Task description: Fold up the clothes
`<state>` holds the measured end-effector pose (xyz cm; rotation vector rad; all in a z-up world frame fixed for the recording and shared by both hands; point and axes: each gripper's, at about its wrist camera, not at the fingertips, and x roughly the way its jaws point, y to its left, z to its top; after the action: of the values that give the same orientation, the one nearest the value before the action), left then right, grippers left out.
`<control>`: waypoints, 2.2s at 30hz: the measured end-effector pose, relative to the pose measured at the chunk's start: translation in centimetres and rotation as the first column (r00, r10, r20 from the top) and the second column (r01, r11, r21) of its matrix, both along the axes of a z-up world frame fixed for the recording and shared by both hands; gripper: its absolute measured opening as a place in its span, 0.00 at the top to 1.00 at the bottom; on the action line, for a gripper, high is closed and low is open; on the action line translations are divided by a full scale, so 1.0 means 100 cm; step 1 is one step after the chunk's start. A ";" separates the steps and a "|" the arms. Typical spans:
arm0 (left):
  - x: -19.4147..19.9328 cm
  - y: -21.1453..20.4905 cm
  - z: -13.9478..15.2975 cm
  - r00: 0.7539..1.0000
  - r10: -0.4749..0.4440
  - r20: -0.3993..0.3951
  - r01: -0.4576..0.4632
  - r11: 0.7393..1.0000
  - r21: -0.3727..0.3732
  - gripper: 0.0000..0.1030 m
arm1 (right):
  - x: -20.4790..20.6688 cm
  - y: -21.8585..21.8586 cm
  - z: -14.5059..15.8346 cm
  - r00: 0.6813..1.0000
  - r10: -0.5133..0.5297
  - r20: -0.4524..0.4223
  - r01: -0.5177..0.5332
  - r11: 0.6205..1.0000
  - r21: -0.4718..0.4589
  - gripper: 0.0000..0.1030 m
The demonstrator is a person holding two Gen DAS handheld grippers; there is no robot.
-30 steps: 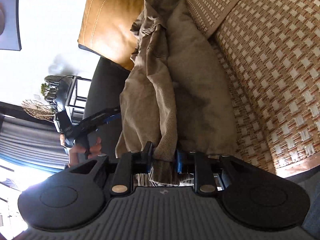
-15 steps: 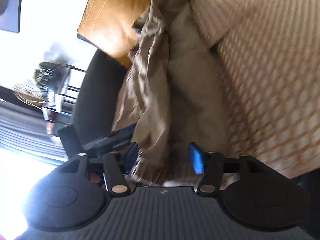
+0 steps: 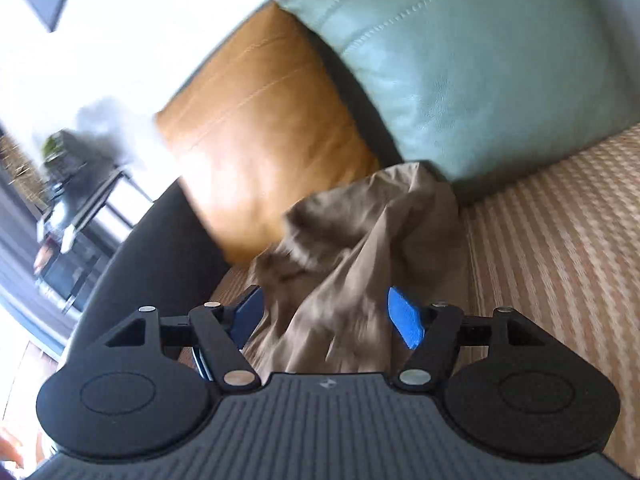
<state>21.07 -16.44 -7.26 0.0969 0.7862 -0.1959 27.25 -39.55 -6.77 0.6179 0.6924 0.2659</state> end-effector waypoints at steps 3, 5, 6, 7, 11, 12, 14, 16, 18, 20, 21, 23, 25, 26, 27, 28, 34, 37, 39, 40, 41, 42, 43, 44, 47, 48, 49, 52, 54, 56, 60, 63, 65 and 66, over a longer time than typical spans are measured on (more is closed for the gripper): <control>0.010 0.001 -0.009 1.000 0.000 -0.009 0.000 0.998 -0.056 0.18 | 0.040 0.004 -0.028 0.999 0.001 -0.045 -0.001 1.000 0.003 0.29; 0.017 -0.003 -0.015 1.000 -0.014 -0.001 0.014 0.997 -0.072 0.29 | 0.059 0.007 -0.047 0.996 0.016 -0.093 -0.015 1.000 0.008 0.49; 0.017 -0.005 -0.016 1.000 -0.021 0.010 0.021 0.998 -0.065 0.33 | 0.065 0.007 -0.053 0.994 0.050 -0.101 -0.048 0.999 0.018 0.70; 0.018 -0.007 -0.017 0.999 -0.028 0.021 0.029 0.998 -0.058 0.42 | 0.067 0.003 -0.057 0.994 0.047 -0.096 -0.045 0.999 0.024 0.98; 0.021 -0.025 -0.027 0.994 -0.100 0.042 0.100 0.995 0.007 0.54 | 0.074 -0.019 -0.086 0.991 -0.033 -0.131 0.036 0.999 0.022 0.99; 0.020 -0.033 -0.031 0.991 -0.121 0.061 0.118 0.991 0.058 0.50 | 0.075 -0.024 -0.095 0.986 -0.065 -0.151 0.068 0.998 0.015 0.99; 0.017 -0.047 -0.040 0.982 -0.163 0.094 0.148 0.977 0.155 0.41 | 0.078 -0.023 -0.117 0.980 -0.078 -0.181 0.079 0.997 0.001 0.99; 0.012 -0.057 -0.046 0.973 -0.191 0.130 0.159 0.962 0.222 0.39 | 0.077 -0.021 -0.134 0.976 -0.103 -0.192 0.107 0.994 0.009 0.98; 0.011 -0.059 -0.047 0.968 -0.200 0.149 0.160 0.957 0.244 0.38 | 0.073 -0.023 -0.146 0.973 -0.128 -0.192 0.139 0.989 0.046 0.98; 0.014 -0.057 -0.042 0.972 -0.191 0.140 0.158 0.963 0.219 0.37 | 0.069 -0.028 -0.153 0.972 -0.147 -0.186 0.165 0.982 0.087 0.99; 0.013 -0.051 -0.034 0.975 -0.181 0.129 0.155 0.970 0.190 0.35 | 0.068 -0.027 -0.152 0.970 -0.152 -0.191 0.172 0.981 0.091 0.98; 0.008 -0.034 -0.014 0.981 -0.148 0.122 0.134 0.984 0.120 0.30 | 0.065 -0.027 -0.138 0.969 -0.159 -0.187 0.175 0.982 0.073 0.84; -0.001 -0.014 0.006 0.984 -0.099 0.145 0.090 0.994 0.068 0.25 | 0.055 -0.029 -0.116 0.979 -0.165 -0.122 0.173 0.983 0.059 0.79; -0.005 -0.005 0.014 0.985 -0.074 0.156 0.066 0.996 0.054 0.22 | 0.048 -0.031 -0.104 0.984 -0.157 -0.086 0.163 0.985 0.061 0.76; -0.007 0.002 0.019 0.987 -0.055 0.153 0.049 0.998 0.042 0.22 | 0.041 -0.033 -0.096 0.989 -0.129 -0.071 0.134 0.988 0.075 0.73; -0.008 0.008 0.022 0.989 -0.038 0.144 0.034 0.999 0.030 0.22 | 0.034 -0.035 -0.089 0.993 -0.101 -0.058 0.106 0.991 0.084 0.67; -0.019 0.025 0.020 0.995 0.029 0.093 -0.029 1.000 -0.003 0.22 | 0.010 -0.008 -0.091 0.992 0.021 -0.125 -0.021 1.000 0.002 0.45; -0.027 0.031 0.020 0.994 0.026 0.102 -0.030 0.999 0.030 0.22 | 0.011 0.007 -0.108 0.976 0.021 -0.215 -0.039 0.996 -0.080 0.78; -0.029 0.039 0.021 0.993 0.037 0.115 -0.041 0.999 0.036 0.19 | 0.012 0.006 -0.099 0.973 -0.015 -0.230 -0.005 0.996 -0.084 0.77; -0.030 0.045 0.022 0.991 0.050 0.123 -0.054 0.998 0.030 0.18 | 0.012 0.007 -0.093 0.973 -0.031 -0.228 0.010 0.996 -0.094 0.75; -0.027 0.050 0.022 0.990 0.066 0.122 -0.070 0.997 0.025 0.18 | 0.011 0.012 -0.077 0.984 -0.037 -0.173 0.010 0.988 -0.152 0.74; -0.024 0.055 0.021 0.989 0.085 0.119 -0.088 0.996 0.021 0.18 | 0.009 0.017 -0.061 0.993 -0.035 -0.117 0.010 0.979 -0.202 0.72; -0.019 0.059 0.020 0.989 0.103 0.107 -0.105 0.994 0.012 0.18 | 0.009 0.024 -0.046 0.998 0.004 -0.061 -0.017 0.978 -0.207 0.63; -0.016 0.063 0.018 0.989 0.117 0.095 -0.117 0.993 0.000 0.18 | 0.012 0.032 -0.035 0.998 0.047 -0.035 -0.052 0.982 -0.182 0.54; -0.015 0.067 0.012 0.988 0.130 0.079 -0.131 0.991 0.004 0.18 | 0.032 0.075 -0.021 0.979 0.201 -0.031 -0.203 0.971 -0.123 0.48; -0.017 0.069 0.010 0.989 0.125 0.075 -0.126 0.992 0.010 0.18 | 0.038 0.094 -0.025 0.968 0.246 -0.049 -0.250 0.958 -0.138 0.48; -0.019 0.070 0.008 0.990 0.120 0.071 -0.121 0.993 0.017 0.18 | 0.044 0.113 -0.030 0.956 0.287 -0.067 -0.294 0.944 -0.151 0.48; -0.021 0.080 -0.001 0.995 0.101 0.028 -0.101 0.995 0.012 0.17 | 0.062 0.151 -0.056 0.936 0.328 -0.127 -0.346 0.923 -0.167 0.48; -0.019 0.086 -0.008 0.996 0.087 -0.009 -0.087 0.996 -0.019 0.20 | 0.072 0.165 -0.075 0.931 0.327 -0.165 -0.353 0.920 -0.168 0.48; -0.017 0.089 -0.011 0.998 0.046 -0.040 -0.049 0.996 -0.071 0.32 | 0.078 0.171 -0.088 0.925 0.325 -0.195 -0.359 0.917 -0.173 0.48; -0.015 0.079 -0.012 0.998 -0.036 -0.061 0.029 0.993 -0.112 0.48 | 0.083 0.170 -0.092 0.911 0.348 -0.223 -0.386 0.909 -0.156 0.95; -0.016 0.065 -0.023 0.997 -0.057 -0.052 0.056 0.998 -0.023 0.46 | 0.085 0.151 -0.095 0.945 0.218 -0.244 -0.268 0.944 -0.191 1.00; -0.020 0.072 -0.017 0.998 -0.048 -0.051 0.045 0.998 -0.052 0.40 | 0.083 0.145 -0.100 0.945 0.193 -0.265 -0.254 0.942 -0.218 0.98; -0.023 0.081 -0.010 0.997 -0.031 -0.064 0.025 0.995 -0.097 0.40 | 0.081 0.141 -0.102 0.945 0.182 -0.271 -0.245 0.944 -0.222 0.95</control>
<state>18.79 -8.38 -8.28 0.0103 0.8392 -0.2647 35.31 -25.48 -16.96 0.3319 1.0206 0.3003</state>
